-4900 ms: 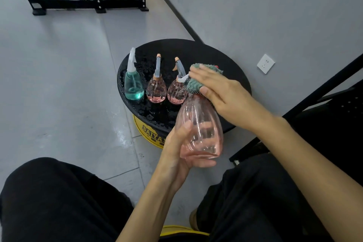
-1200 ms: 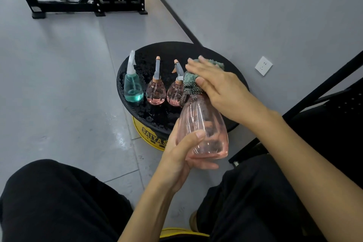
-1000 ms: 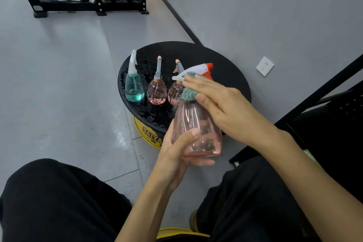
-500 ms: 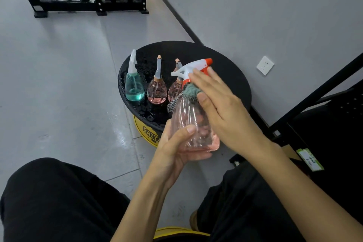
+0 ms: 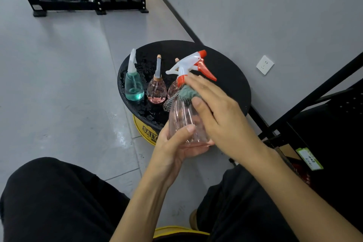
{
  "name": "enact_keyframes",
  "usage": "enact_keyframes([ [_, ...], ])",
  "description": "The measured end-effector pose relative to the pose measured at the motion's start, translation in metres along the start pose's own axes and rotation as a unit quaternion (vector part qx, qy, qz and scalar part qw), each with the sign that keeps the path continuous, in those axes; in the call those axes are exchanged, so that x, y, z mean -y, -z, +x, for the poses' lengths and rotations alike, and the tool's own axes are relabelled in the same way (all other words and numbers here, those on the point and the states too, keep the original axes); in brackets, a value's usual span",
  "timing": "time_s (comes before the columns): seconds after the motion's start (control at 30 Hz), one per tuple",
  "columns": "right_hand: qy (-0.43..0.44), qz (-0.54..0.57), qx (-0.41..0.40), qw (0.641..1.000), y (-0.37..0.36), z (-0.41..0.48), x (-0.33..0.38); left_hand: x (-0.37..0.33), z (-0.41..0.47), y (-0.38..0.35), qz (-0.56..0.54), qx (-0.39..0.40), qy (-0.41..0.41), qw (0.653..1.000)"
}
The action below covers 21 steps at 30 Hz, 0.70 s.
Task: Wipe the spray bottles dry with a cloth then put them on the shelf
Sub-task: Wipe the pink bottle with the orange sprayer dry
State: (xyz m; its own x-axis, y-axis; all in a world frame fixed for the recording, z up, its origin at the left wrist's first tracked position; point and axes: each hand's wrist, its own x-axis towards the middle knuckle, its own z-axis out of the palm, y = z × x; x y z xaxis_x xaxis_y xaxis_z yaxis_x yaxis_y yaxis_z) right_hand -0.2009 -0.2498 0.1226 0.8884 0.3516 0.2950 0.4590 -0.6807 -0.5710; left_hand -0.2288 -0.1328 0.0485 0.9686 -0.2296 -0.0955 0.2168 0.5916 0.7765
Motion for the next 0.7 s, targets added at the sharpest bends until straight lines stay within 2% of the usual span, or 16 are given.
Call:
enact_keyframes([
  [0.17,-0.042,0.024,-0.011,0.999,0.002,0.009,-0.005,0.001,-0.003,-0.003,-0.002,-0.005,0.022,1.0],
  [0.4,-0.006,0.059,0.009,0.998,-0.006,-0.024,0.008,0.002,0.0,0.0,-0.031,-0.034,0.0,0.999],
  [0.7,-0.051,0.068,-0.019,0.996,0.007,0.012,-0.011,0.003,-0.002,-0.008,-0.035,-0.006,0.01,0.999],
])
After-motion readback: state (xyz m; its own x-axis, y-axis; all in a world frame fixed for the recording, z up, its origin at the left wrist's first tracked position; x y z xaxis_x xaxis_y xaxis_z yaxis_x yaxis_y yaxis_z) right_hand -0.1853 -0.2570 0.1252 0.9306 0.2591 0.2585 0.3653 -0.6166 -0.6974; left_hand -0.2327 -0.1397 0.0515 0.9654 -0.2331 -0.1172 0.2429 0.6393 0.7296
